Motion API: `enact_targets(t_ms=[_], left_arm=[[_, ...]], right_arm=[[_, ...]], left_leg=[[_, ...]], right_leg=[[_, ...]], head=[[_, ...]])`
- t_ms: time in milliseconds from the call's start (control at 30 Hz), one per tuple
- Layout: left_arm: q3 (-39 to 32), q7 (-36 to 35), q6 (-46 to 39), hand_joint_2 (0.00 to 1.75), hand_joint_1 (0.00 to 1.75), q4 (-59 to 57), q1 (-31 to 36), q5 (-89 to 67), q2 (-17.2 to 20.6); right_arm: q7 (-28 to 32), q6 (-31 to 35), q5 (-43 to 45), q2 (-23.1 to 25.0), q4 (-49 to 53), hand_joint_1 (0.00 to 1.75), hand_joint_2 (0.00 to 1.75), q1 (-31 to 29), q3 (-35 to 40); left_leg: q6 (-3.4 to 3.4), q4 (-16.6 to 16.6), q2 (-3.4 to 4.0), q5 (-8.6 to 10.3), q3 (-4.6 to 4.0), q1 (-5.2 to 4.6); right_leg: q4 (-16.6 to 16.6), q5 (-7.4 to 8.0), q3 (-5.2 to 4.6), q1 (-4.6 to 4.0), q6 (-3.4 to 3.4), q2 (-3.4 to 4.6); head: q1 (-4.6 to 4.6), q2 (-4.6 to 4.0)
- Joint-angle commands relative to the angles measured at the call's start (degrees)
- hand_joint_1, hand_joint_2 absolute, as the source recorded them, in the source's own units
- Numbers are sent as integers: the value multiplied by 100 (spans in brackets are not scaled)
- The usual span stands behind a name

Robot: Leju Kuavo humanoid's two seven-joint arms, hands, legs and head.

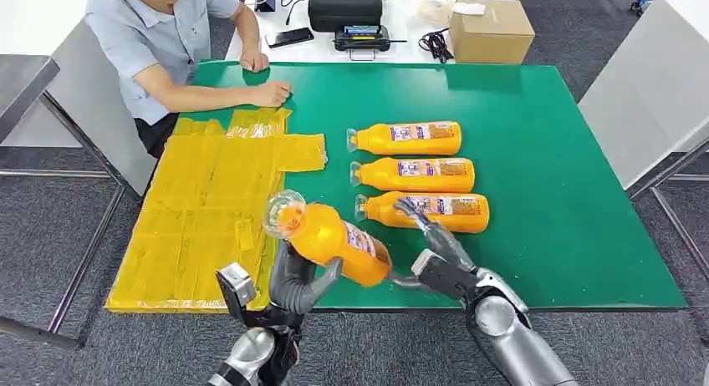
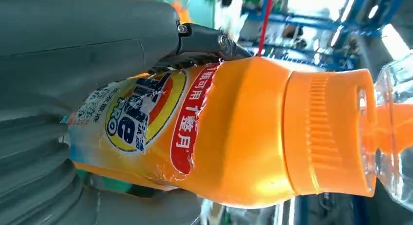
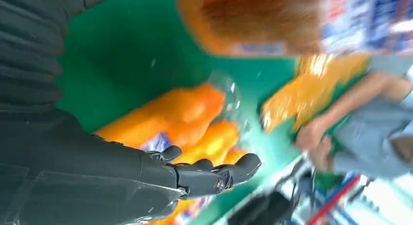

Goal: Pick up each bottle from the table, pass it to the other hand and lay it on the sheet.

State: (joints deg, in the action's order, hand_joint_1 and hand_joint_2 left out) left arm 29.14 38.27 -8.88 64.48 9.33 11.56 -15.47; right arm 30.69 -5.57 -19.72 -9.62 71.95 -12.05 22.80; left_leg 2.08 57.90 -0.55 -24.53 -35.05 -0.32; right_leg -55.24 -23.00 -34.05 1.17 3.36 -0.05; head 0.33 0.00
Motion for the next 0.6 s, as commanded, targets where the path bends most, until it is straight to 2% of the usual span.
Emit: enact_targets(t_ms=[33,67,100,133,167,200,233,300,600], left_arm=[[194,34,-1144,175,175,443,72,-828,315],[192,78,-1547,175,175,446,96,-1180,332],[265,126,-2683,175,175,373,151,-2343,349],[294,111,-2922,175,175,359,175,-2641,346],[-47,0,-3112,175,175,324,150,-3370,273],[-873,-191,-3112,175,175,467,-44,-5530,-112],[-1339,-190,-3112,175,173,545,-86,-6616,-282],[-1559,-144,-3112,175,168,506,-62,-6872,-361],[-1559,-144,-3112,175,168,506,-62,-6872,-361]], right_arm=[[46,384,-270,304,-83,0,175,25,-366],[47,382,-280,299,-58,0,175,48,-365],[72,396,-390,254,-33,0,175,66,-305],[81,396,-406,255,-41,0,175,67,-295],[108,391,-435,253,-62,0,175,54,-272],[177,390,-508,261,-150,0,175,-28,-203],[214,453,-627,279,-251,0,175,-122,-135],[214,465,-658,326,-349,0,175,-215,-98],[214,465,-658,326,-349,0,175,-215,-98]], left_leg=[[-10,-4,10,-5,15,4],[-14,-2,12,-11,27,6],[-14,0,10,-10,23,7],[-10,-2,8,-6,17,5],[-8,-3,6,-3,12,5],[-13,0,9,-10,25,6],[-9,-2,13,-5,15,4],[-12,2,29,-13,24,7],[-14,0,12,-9,24,6]], right_leg=[[3,-3,12,-5,-12,7],[1,-8,23,-7,-17,8],[0,-8,21,-8,-16,6],[2,-4,15,-5,-12,5],[3,-2,11,-5,-10,4],[-1,-9,23,-7,-16,5],[3,-2,12,-4,-11,10],[0,-3,17,-7,-15,25],[-1,-6,20,-7,-17,9]], head=[[-2,0],[0,0],[0,0],[0,0],[0,0],[0,0],[0,0],[-2,0],[0,0]])
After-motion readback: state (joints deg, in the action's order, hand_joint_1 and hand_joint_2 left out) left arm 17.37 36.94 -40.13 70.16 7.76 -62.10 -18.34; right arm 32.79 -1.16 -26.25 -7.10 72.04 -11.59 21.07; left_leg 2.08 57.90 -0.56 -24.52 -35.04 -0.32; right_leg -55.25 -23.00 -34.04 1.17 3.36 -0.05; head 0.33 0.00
